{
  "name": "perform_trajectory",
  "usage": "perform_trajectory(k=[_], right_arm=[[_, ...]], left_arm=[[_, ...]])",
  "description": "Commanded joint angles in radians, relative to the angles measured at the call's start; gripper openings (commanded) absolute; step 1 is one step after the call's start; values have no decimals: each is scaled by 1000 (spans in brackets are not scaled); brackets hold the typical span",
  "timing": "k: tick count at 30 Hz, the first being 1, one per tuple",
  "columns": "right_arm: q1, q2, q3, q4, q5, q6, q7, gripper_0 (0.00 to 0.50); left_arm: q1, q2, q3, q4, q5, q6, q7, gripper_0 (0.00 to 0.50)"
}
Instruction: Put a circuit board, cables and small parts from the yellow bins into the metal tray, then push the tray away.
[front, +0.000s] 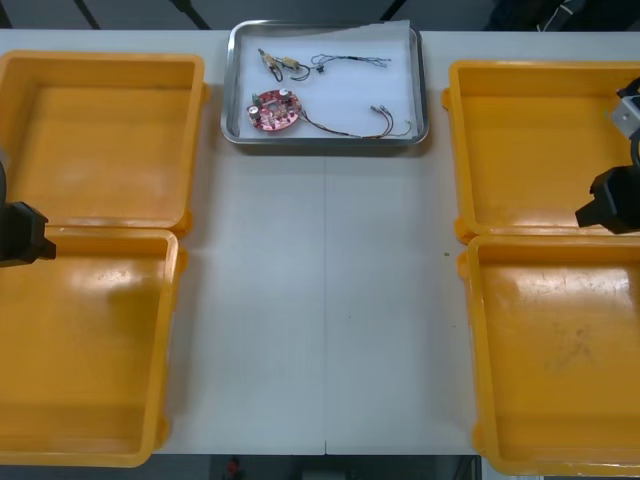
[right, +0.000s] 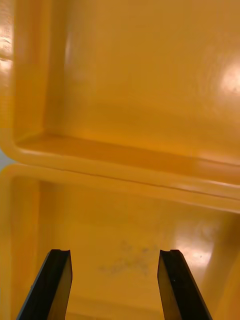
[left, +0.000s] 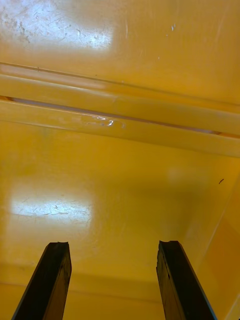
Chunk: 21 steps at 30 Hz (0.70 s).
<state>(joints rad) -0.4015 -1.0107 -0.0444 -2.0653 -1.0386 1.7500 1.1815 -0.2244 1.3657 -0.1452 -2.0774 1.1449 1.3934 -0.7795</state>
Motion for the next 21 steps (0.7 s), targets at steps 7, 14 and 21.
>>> perform_trajectory(k=[7, 14, 21], right_arm=[[136, -39, -106, 34, -11, 16, -22, 500], [139, -22, -106, 93, -26, 16, -33, 500], [139, -11, -106, 102, -26, 13, -42, 500]], left_arm=[[16, 47, 19, -4, -10, -10, -84, 500], [16, 47, 19, -4, -10, -10, -84, 500], [16, 47, 19, -4, -10, -10, -84, 500]])
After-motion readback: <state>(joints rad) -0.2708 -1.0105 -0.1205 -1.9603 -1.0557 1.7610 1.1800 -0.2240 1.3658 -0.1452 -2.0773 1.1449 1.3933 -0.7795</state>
